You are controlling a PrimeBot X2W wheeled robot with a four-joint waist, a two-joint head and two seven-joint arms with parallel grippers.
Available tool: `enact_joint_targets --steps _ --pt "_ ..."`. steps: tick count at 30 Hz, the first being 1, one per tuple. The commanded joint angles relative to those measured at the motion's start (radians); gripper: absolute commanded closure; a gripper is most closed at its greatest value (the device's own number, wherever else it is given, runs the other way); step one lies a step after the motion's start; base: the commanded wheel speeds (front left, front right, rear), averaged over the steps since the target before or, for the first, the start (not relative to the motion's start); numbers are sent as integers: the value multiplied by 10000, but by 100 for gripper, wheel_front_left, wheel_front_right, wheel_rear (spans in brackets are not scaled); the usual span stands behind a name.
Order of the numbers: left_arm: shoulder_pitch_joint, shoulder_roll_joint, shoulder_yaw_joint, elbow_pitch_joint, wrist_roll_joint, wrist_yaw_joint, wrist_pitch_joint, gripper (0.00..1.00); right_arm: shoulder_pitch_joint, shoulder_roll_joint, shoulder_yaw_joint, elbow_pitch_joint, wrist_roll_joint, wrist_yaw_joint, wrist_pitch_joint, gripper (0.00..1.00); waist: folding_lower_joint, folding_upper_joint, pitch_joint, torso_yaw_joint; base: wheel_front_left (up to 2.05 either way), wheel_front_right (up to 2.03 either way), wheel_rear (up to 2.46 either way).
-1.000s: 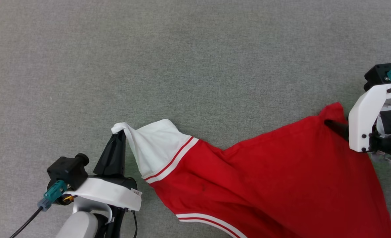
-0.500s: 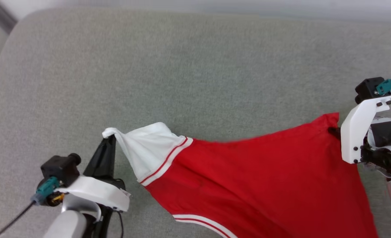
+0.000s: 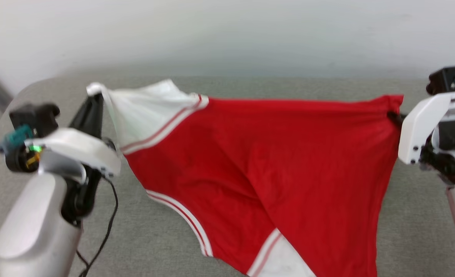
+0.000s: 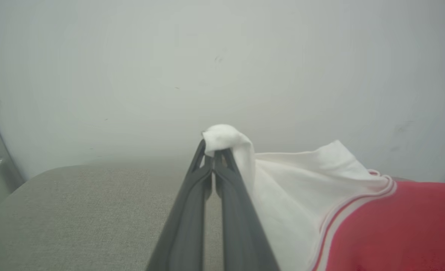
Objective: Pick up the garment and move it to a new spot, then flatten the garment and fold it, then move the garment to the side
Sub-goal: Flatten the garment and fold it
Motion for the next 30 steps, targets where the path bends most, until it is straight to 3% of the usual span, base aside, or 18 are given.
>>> enact_joint_targets --steps 1,9,17,24,30 --pt "-405 39 31 230 70 -64 23 100 -300 -24 0 111 -31 -11 -132 100 0 -1 -153 -220 0 0 0" --pt "-3605 173 -176 1950 559 -622 -83 100 -2322 -272 92 522 -96 -12 -873 100 0 -1 729 -421 0 0 0" --pt "-7229 476 -320 2939 1302 -1008 -327 100 -4968 -523 -200 455 -704 -14 -2181 100 0 -1 2737 -467 0 0 0" --pt "-9857 593 -141 3439 1518 -1139 -775 100 -7119 -645 -450 365 -1371 -14 -3330 100 0 -1 4458 -389 0 0 0" --pt "-11035 571 -4 3567 1467 -1133 -873 100 -8470 -693 -153 729 -1674 -14 -4014 100 0 -1 5539 -368 0 0 0"
